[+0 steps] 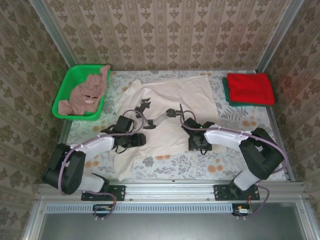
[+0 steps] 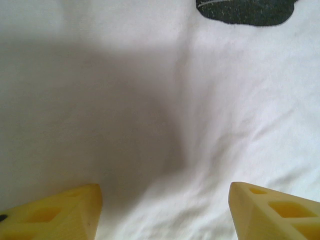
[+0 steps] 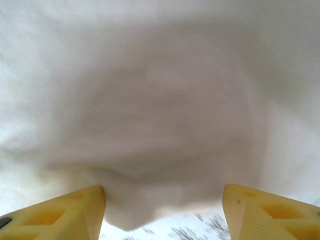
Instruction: Fold and stack the t-shirts
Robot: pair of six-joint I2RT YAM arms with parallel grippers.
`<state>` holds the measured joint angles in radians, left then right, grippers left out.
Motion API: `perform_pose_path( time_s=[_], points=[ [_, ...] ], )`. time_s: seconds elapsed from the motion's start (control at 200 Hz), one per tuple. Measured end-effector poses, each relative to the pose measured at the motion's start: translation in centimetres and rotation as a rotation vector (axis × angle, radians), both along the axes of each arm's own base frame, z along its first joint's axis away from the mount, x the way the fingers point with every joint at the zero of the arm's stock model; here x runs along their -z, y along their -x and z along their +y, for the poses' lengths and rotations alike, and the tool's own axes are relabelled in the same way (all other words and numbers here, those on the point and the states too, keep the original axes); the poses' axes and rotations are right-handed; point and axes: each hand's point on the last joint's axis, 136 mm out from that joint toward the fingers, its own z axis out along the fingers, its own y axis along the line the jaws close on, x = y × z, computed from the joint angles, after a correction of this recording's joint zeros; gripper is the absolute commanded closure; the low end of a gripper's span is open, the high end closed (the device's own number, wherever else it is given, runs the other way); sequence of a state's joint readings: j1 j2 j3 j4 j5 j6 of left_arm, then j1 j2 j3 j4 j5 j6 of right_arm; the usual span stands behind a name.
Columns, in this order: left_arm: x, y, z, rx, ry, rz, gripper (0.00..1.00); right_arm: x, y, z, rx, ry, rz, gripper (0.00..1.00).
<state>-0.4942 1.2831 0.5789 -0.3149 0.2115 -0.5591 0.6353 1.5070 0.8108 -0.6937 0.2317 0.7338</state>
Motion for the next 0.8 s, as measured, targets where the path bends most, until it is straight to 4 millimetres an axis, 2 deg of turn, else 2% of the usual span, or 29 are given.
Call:
perform_pose_path(
  time_s=[0.06,0.125,0.255,0.36,0.43,0.51,0.58,0.7,0.74,0.8],
  points=[
    [-0.9,-0.4,0.4,-0.013,-0.01,-0.011,0.24,-1.1,0.0,0.3,-0.01,-0.019,-0.025,0.35],
    [-2.7,-2.3,1.0,-0.037,-0.025,-0.038,0.24,-2.5,-0.6,1.3,-0.026,-0.045,-0.06,0.34],
    [-7.1,-10.3,1.7,-0.103,-0.056,-0.167,0.27,-5.2,-3.8,4.3,-0.067,-0.107,-0.149,0.34],
    [-8.6,-17.2,2.4,-0.147,-0.079,-0.225,0.34,-4.7,-6.2,6.2,-0.089,-0.119,-0.17,0.34],
    [-7.9,-21.5,3.0,-0.175,-0.096,-0.233,0.36,-2.8,-6.9,6.8,-0.097,-0.104,-0.144,0.35],
    [-5.5,-25.6,3.7,-0.198,-0.107,-0.211,0.38,-0.6,-6.7,6.8,-0.105,-0.073,-0.098,0.34],
    [-3.0,-28.2,4.0,-0.206,-0.11,-0.182,0.42,0.3,-6.4,6.6,-0.109,-0.058,-0.075,0.34],
    [0.7,-31.4,3.6,-0.193,-0.12,-0.134,0.52,0.7,-6.1,6.1,-0.11,-0.049,-0.062,0.34],
    [0.2,-32.7,3.2,-0.191,-0.112,-0.15,0.54,0.8,-5.8,5.8,-0.107,-0.045,-0.057,0.34],
    [-0.8,-34.6,2.8,-0.188,-0.103,-0.187,0.65,0.7,-5.5,5.5,-0.105,-0.046,-0.06,0.34]
  ],
)
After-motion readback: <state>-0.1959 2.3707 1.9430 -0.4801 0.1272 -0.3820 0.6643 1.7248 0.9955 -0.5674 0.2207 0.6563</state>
